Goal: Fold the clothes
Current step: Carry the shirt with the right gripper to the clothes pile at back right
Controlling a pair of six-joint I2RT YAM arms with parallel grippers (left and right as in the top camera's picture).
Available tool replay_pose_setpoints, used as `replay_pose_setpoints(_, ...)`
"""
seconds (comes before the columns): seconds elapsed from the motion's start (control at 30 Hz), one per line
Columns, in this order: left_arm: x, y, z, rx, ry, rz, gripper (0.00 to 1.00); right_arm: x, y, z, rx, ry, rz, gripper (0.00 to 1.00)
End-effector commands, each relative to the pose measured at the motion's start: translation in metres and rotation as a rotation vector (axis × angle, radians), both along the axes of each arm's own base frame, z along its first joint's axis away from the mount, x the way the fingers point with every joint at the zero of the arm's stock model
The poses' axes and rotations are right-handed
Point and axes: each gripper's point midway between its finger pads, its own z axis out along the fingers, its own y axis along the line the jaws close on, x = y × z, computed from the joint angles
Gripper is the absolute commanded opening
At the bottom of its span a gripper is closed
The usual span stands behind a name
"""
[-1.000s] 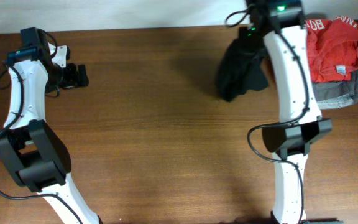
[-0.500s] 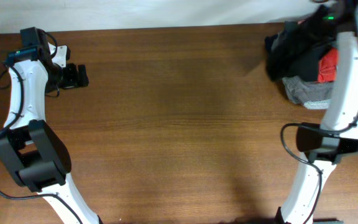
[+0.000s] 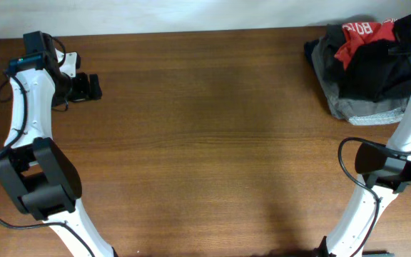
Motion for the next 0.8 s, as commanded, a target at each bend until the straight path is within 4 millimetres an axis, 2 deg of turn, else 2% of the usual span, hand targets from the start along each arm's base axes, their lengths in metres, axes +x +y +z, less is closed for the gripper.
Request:
replay_pose_setpoints(0.0, 0.001, -0.003, -0.002, -0.017, 0.0, 0.0, 0.99, -0.016, -0.017, 0.028, -0.057, -0.087, -0.166, 0.04)
replay_pose_setpoints(0.17, 0.001, -0.003, -0.001, -0.017, 0.0, 0.0, 0.99, -0.009, -0.024, 0.026, -0.077, -0.101, -0.194, 0.04)
replay_pose_setpoints(0.43, 0.001, -0.003, -0.001, -0.017, 0.0, 0.0, 0.99, 0.004, -0.028, 0.002, -0.067, -0.058, -0.193, 0.04)
replay_pose_setpoints(0.57, 0.003, -0.003, -0.001, -0.015, -0.006, 0.0, 0.99, 0.025, -0.034, -0.013, -0.069, -0.069, -0.192, 0.04)
replay_pose_setpoints(0.77, 0.004, -0.003, -0.001, -0.013, -0.012, -0.001, 0.99, 0.057, -0.042, -0.05, -0.062, -0.064, -0.185, 0.04)
